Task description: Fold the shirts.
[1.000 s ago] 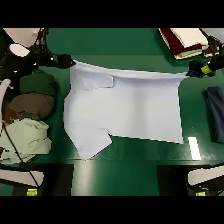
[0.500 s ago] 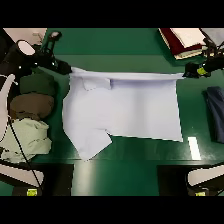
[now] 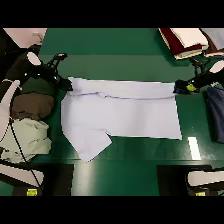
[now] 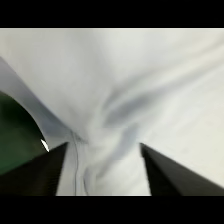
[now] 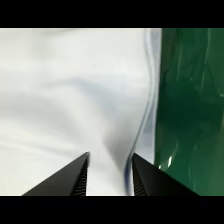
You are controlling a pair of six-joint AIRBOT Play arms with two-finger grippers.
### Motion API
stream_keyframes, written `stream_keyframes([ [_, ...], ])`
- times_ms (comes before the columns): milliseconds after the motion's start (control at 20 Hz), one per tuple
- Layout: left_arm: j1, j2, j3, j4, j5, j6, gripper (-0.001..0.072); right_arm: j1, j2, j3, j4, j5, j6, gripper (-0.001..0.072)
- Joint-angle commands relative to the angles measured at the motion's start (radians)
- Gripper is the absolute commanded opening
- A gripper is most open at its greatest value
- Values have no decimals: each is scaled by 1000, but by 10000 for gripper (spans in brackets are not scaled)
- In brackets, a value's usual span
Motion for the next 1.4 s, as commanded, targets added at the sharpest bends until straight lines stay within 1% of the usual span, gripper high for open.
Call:
stream_keyframes([
  [0, 5, 9, -5, 62, -90, -124, 640, -10, 17, 9, 31, 67, 0, 327],
  [50, 18, 28, -6, 73, -114, -143, 540, -21, 24, 36, 25, 119, -10, 326],
  [100, 35, 58, -11, 72, -144, -154, 489, -34, 44, 48, 26, 160, -17, 325],
  [200, 68, 158, -95, 71, -170, -162, 490, -66, 106, 48, 29, 231, -17, 325],
  [300, 79, 283, -255, 69, -169, -191, 490, -93, 174, 26, 31, 275, -18, 324],
  [450, 79, 497, -574, 46, -134, -246, 490, -109, 276, -63, 31, 209, -53, 324],
  [550, 79, 619, -753, 37, -129, -292, 491, -113, 328, -129, 31, 159, -53, 314],
  [700, 79, 735, -935, -78, -111, -290, 490, -114, 361, -189, 31, 134, -53, 305],
  [800, 79, 748, -1007, -145, -80, -288, 491, -113, 360, -205, 31, 134, -53, 305],
  [950, 79, 748, -1071, -171, -7, -282, 491, -114, 360, -207, 31, 135, -53, 305],
  [1050, 79, 747, -1092, -204, 56, -260, 490, -113, 360, -207, 31, 136, -53, 305],
  [1200, 79, 747, -1106, -258, 149, -253, 490, -113, 360, -208, 32, 142, -53, 305],
  [1250, 79, 747, -1106, -292, 177, -227, 488, -113, 360, -208, 32, 143, -53, 305],
  [1300, 79, 747, -1106, -306, 198, -221, 487, -113, 360, -208, 32, 144, -53, 305],
  [1350, 79, 747, -1106, -307, 212, -221, 435, -113, 360, -207, 32, 150, -53, 305],
])
